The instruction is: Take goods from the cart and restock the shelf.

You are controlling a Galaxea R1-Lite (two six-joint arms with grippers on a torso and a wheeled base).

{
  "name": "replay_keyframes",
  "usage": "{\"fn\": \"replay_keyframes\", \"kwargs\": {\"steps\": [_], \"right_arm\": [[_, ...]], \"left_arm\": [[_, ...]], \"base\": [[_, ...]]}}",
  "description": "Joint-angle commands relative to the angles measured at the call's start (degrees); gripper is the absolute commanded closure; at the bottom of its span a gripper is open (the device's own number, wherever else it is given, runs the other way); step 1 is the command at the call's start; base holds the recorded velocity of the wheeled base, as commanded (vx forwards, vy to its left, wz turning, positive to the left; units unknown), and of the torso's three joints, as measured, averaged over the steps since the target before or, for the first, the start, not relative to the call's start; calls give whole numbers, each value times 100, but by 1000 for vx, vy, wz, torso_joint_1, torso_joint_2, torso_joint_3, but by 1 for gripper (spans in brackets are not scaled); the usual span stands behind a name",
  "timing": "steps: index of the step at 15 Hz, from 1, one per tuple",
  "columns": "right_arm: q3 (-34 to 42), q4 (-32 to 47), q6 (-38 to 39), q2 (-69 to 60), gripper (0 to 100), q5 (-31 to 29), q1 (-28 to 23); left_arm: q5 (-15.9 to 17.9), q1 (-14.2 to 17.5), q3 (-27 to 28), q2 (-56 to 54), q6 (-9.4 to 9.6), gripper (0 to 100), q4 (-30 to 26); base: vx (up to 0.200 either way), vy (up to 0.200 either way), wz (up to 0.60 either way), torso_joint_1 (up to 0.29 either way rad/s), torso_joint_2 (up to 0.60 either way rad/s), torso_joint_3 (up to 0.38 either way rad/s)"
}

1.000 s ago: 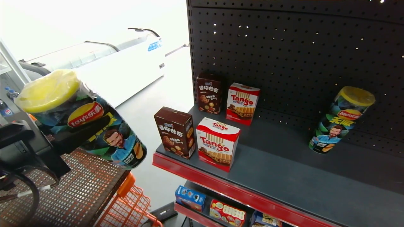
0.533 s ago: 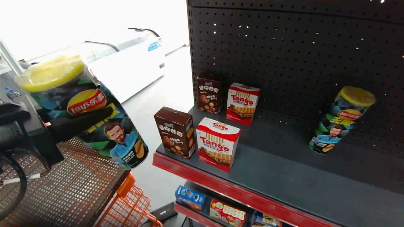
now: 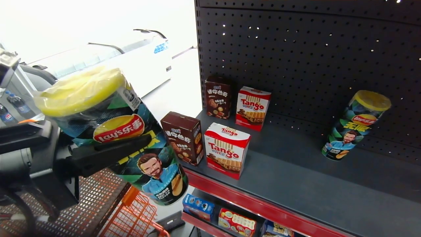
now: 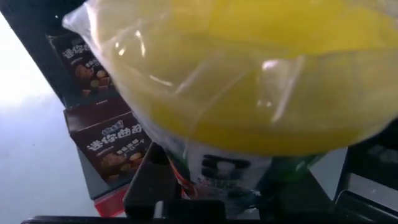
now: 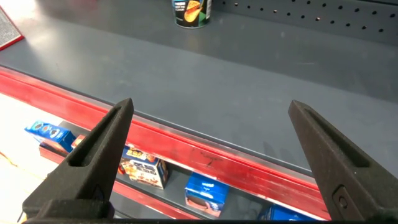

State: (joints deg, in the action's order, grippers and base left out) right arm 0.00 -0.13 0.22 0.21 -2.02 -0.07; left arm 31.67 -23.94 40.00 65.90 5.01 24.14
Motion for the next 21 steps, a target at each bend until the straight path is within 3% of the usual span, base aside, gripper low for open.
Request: {"fn": "replay_keyframes", "kwargs": {"steps": [1, 6, 17, 21], "right_arm": [[0, -4, 4, 6, 0, 0, 7], [0, -4, 4, -3, 0, 35, -1], [0, -4, 4, 6, 0, 27, 7], [0, -4, 4, 6, 0, 27, 7]], "left_arm": [[76, -32, 34, -7, 0, 100, -6], [489, 21, -97, -25, 0, 100, -14], [489, 4, -89, 10, 0, 100, 3], [489, 12, -80, -7, 0, 100, 3]], "base": [[0, 0, 0, 0, 0, 0], [0, 0, 0, 0, 0, 0], [0, 0, -600, 0, 5, 3], [0, 0, 0, 0, 0, 0]]}}
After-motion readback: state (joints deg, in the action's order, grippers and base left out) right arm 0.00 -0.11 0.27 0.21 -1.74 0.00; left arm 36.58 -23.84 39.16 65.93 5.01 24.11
